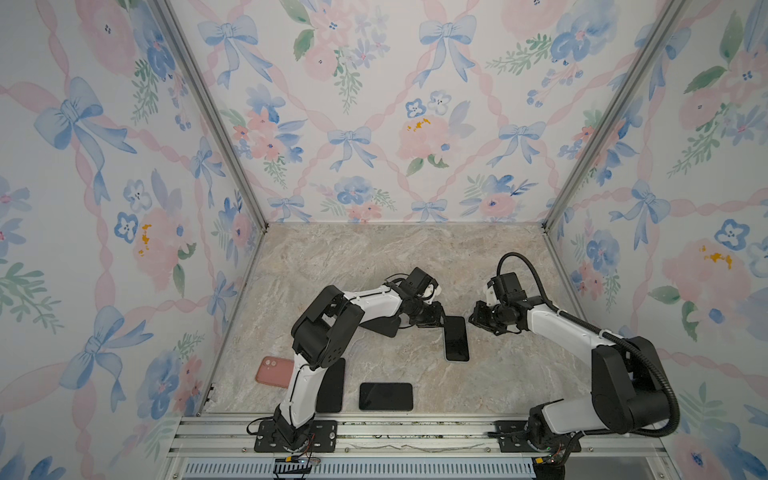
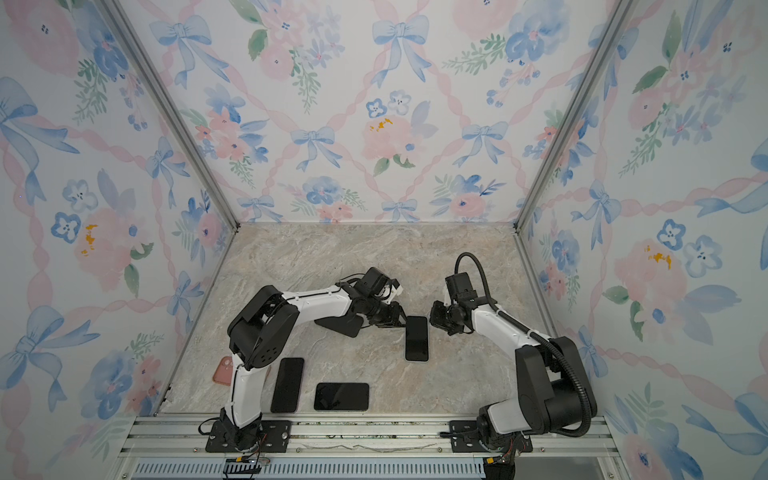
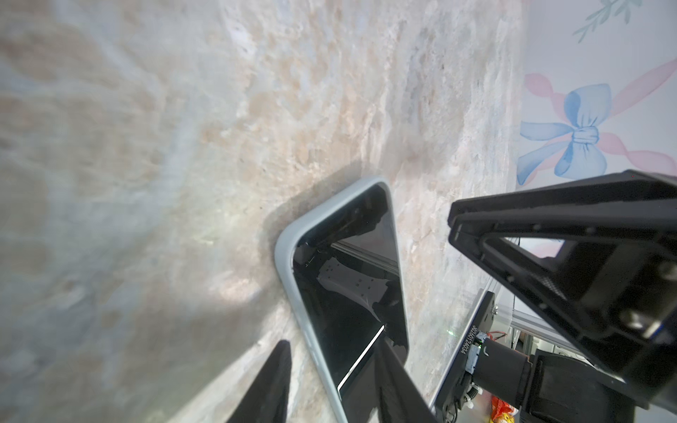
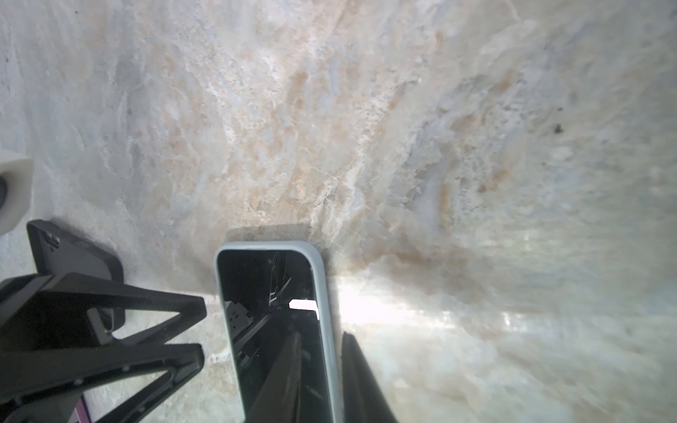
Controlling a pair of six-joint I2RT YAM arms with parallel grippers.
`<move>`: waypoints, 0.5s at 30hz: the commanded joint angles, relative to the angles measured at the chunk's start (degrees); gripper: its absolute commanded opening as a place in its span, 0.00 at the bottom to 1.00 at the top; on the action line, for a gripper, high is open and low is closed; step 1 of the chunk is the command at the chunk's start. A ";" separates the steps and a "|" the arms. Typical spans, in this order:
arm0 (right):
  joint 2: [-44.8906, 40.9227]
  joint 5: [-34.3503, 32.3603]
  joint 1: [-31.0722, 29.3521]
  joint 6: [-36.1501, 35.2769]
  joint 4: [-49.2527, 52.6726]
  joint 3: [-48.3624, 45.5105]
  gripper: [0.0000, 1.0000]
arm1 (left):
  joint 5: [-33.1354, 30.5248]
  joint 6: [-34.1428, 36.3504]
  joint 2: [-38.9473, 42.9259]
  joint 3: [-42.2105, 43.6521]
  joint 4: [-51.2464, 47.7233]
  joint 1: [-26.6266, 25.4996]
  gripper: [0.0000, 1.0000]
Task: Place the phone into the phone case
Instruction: 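Lower the cased phone onto the table with the right gripper while the left releases, then carry the pale blue cased phone farther from the robot with the right gripper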
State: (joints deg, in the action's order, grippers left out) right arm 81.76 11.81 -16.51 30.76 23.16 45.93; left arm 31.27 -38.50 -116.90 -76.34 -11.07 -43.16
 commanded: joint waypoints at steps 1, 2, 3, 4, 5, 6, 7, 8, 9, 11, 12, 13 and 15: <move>-2.38 -6.05 -3.73 0.84 7.27 1.70 0.30 | -2.50 2.33 4.54 2.40 -1.84 -0.26 0.40; -2.78 -6.93 -4.99 1.26 8.02 1.70 0.32 | -3.06 2.68 5.39 3.03 -2.31 -0.23 0.40; -2.97 -7.51 -5.98 1.42 8.64 1.95 0.34 | -3.50 3.11 5.99 3.64 -2.61 -0.21 0.40; -3.09 -8.26 -6.97 1.64 9.50 2.18 0.36 | -3.96 3.58 6.87 4.31 -3.07 -0.18 0.40; -3.09 -9.25 -7.72 1.79 10.40 2.57 0.38 | -4.33 4.04 7.63 4.97 -3.53 -0.13 0.41; -3.14 -9.80 -8.27 2.09 10.99 2.75 0.40 | -4.65 4.45 8.16 5.53 -3.79 -0.09 0.41; -3.18 -10.42 -8.96 2.43 11.44 2.96 0.42 | -4.96 4.80 8.80 6.26 -4.00 0.07 0.41; -3.27 -10.98 -9.74 2.92 11.69 3.21 0.45 | -5.23 5.01 9.46 6.96 -4.05 0.17 0.41; -3.17 -11.47 -10.44 3.43 11.86 3.39 0.47 | -5.41 5.13 9.92 7.58 -4.10 0.34 0.42; -2.59 -12.72 -12.31 4.50 12.65 4.18 0.53 | -6.01 5.50 11.05 8.81 -4.06 0.68 0.42; -2.11 -13.40 -13.01 4.65 13.25 4.70 0.55 | -6.20 5.76 11.46 9.21 -4.05 0.77 0.42; -1.45 -14.27 -13.82 4.66 14.30 5.47 0.57 | -6.38 5.94 11.87 9.81 -4.07 0.88 0.42; -0.17 -15.38 -14.89 7.27 15.99 6.59 0.60 | -6.57 6.41 12.62 10.67 -4.05 1.21 0.42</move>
State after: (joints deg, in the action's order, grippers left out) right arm 80.09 -0.01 -29.95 35.22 35.00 50.02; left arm 26.00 -34.28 -106.41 -66.87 -13.87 -42.68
